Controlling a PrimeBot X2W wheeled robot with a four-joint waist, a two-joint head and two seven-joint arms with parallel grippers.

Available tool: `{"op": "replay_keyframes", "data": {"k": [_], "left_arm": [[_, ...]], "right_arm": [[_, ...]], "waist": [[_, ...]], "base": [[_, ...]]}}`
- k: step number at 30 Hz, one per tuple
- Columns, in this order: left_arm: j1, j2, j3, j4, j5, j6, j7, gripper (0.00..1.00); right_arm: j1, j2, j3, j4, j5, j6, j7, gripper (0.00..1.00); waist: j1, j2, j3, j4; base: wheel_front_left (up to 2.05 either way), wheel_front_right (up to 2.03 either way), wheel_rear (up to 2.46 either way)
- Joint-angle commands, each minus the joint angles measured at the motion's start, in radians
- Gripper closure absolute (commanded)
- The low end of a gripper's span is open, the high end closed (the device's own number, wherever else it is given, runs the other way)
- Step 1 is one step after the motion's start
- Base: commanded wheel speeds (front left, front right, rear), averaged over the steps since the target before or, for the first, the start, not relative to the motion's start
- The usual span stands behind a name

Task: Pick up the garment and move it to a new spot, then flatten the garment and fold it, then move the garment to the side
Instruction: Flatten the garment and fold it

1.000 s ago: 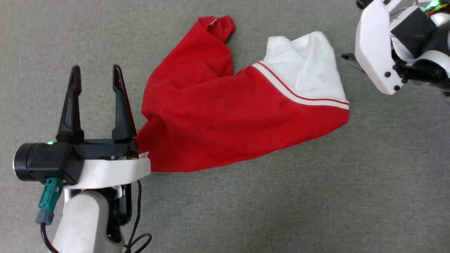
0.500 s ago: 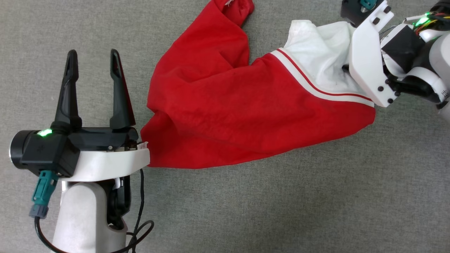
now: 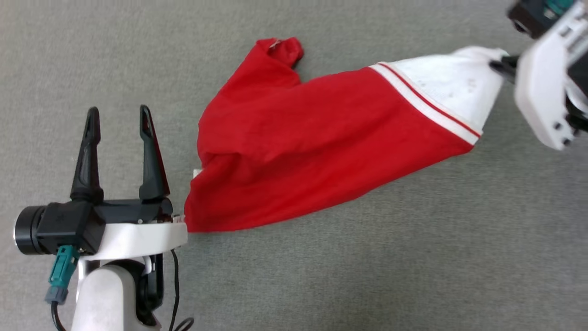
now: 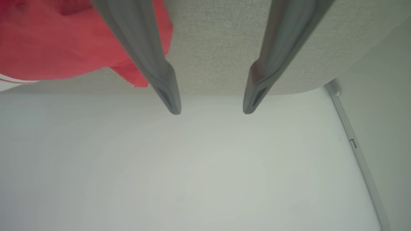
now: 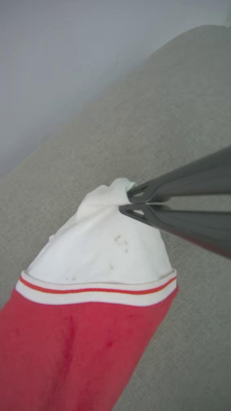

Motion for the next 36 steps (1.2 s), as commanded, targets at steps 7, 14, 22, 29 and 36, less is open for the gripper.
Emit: {"op": "replay_keyframes", "data": {"k": [7,14,22,29,36], "left_arm": [[0.066,-0.004,0.009,0.009,0.008,-0.005,-0.003,0.0],[0.089,-0.005,0.018,0.011,0.015,-0.014,-0.003,0.0],[0.076,-0.006,0.008,0.022,0.017,-0.022,-0.003,0.0],[0.1,-0.006,0.014,0.043,0.028,-0.031,-0.003,0.0],[0.113,-0.007,0.01,0.045,0.025,-0.029,-0.003,0.0]], "right_arm": [[0.309,-0.182,-0.17,-0.061,0.069,0.0,-0.133,1.0],[0.688,-0.218,-0.376,0.044,0.084,0.0,-0.238,1.0],[0.992,-0.089,-0.504,0.228,0.031,0.0,-0.268,1.0],[0.958,-0.086,-0.673,0.083,-0.083,0.0,-0.315,0.0],[0.881,-0.089,-0.821,-0.226,-0.172,0.0,-0.201,0.0]], "waist": [[-0.0001,0.0,-0.087,-0.078],[-0.0001,0.0,-0.101,-0.108],[-0.0001,0.0,-0.097,-0.102],[-0.0001,0.0,-0.137,-0.105],[-0.0001,0.0,-0.157,-0.092]], "base": [[0.0,0.0,0.0],[0.0,0.0,0.0],[0.0,0.0,0.0],[0.0,0.0,0.0],[0.0,0.0,0.0]]}}
